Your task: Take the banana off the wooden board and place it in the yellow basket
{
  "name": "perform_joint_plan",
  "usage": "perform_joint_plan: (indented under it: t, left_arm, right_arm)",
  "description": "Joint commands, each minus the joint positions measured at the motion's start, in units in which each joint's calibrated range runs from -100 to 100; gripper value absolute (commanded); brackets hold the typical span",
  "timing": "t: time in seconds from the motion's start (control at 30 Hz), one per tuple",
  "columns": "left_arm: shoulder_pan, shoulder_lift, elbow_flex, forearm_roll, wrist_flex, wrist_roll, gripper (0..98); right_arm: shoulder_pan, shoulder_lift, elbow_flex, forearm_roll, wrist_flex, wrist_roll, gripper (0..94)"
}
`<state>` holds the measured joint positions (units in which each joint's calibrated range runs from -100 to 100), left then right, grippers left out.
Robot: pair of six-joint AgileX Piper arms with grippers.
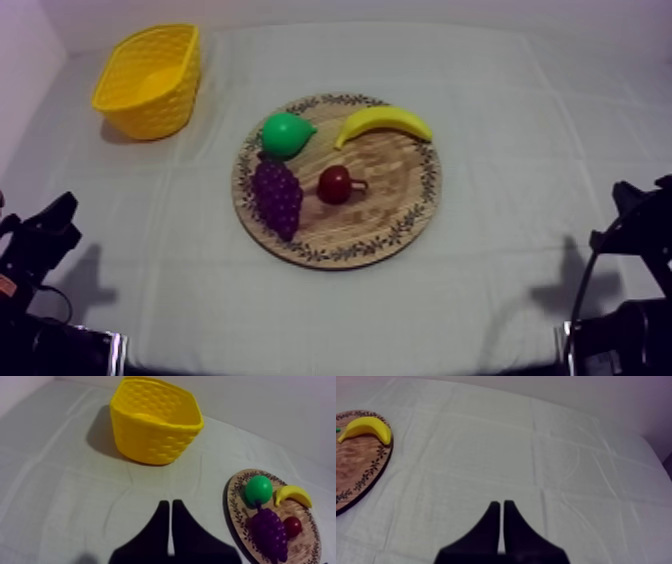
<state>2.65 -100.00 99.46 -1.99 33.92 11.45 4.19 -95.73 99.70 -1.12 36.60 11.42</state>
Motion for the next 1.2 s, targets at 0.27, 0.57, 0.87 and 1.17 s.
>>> perform_joint_plan:
  t: [0.27, 0.57, 0.87, 1.17]
  left_arm:
    - [-0.01, 0.0, -0.02, 0.02, 0.04, 0.05, 0.1]
    - [4.17, 8.18, -2.24, -5.49, -5.29, 4.88, 0.1]
    - [16.99, 42.33, -30.91, -14.57, -4.08, 6.37, 0.1]
    - [16.99, 76.05, -61.93, -8.35, 0.92, -8.11, 0.1]
  right_arm:
    - [0.02, -0.02, -0.03, -0.03, 0.01, -0.01, 0.3]
    - [0.02, -0.02, -0.03, -0.03, 0.01, -0.07, 0.3]
    - [0.02, -0.02, -0.03, -0.03, 0.01, -0.05, 0.3]
    - [0.02, -0.02, -0.03, -0.03, 0.01, -0.03, 0.3]
